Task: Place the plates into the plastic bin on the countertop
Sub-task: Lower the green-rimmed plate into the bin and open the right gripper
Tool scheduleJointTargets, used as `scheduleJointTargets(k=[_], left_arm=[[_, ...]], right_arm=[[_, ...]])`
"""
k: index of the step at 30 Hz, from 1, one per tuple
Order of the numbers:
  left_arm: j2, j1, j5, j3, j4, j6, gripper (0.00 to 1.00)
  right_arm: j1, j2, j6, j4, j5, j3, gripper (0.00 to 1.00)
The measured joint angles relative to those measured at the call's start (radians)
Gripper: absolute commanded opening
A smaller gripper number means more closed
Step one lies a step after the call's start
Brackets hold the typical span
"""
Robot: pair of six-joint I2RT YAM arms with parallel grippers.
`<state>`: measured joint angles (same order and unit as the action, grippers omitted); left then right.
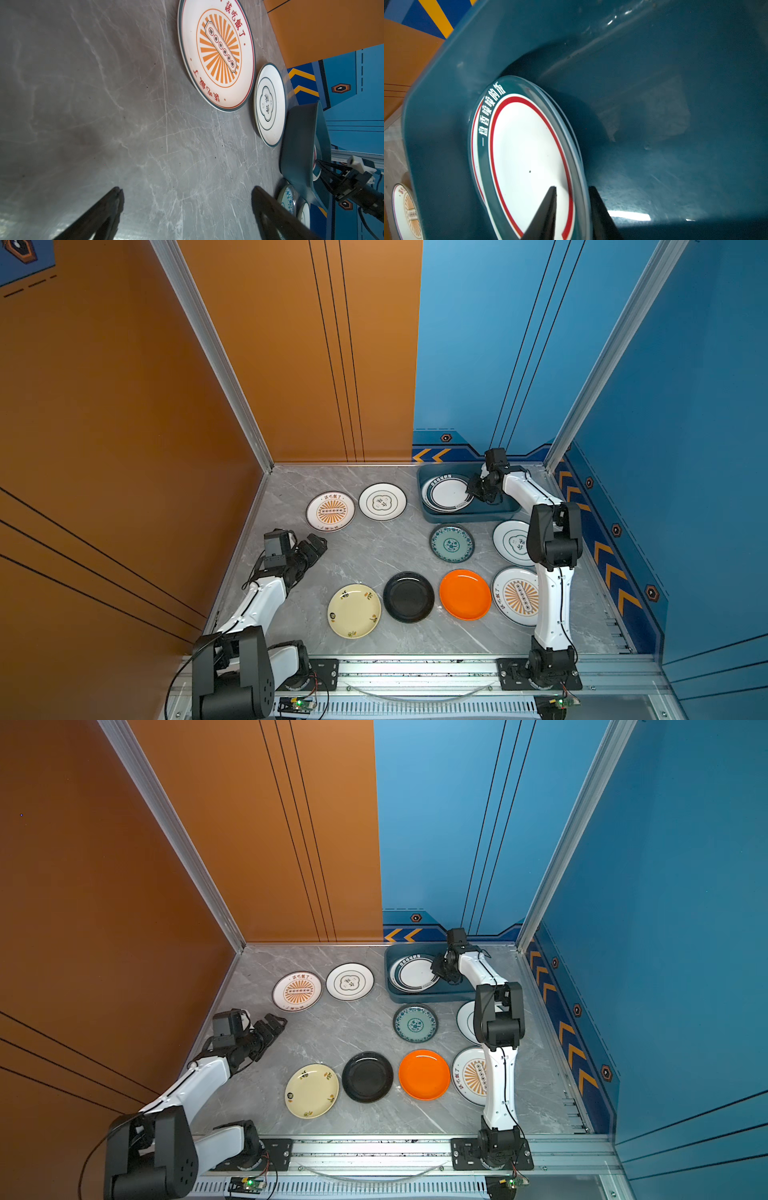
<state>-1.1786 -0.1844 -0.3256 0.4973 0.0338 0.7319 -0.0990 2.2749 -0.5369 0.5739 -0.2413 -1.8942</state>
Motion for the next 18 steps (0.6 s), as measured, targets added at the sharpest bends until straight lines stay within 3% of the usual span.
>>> scheduleJointTargets(k=[5,14,18], left_arm=[[-0.045,-0.008,0.0,0.0,-0.026,0.011,0.99],[-0.161,-0.011,0.003,0.002,-0.108,0.038,0.99],[-0.23,-0.012,0.008,0.04,-0.166,0.062,0.97]], right_arm=[[-0.016,0.0,0.031,0.032,0.037,-0.025,0.39],[-0.042,-0.001,0.07,0.048,0.106,-0.042,0.42],[-0.046,-0.073,0.077,0.034,0.135,0.049,0.44]])
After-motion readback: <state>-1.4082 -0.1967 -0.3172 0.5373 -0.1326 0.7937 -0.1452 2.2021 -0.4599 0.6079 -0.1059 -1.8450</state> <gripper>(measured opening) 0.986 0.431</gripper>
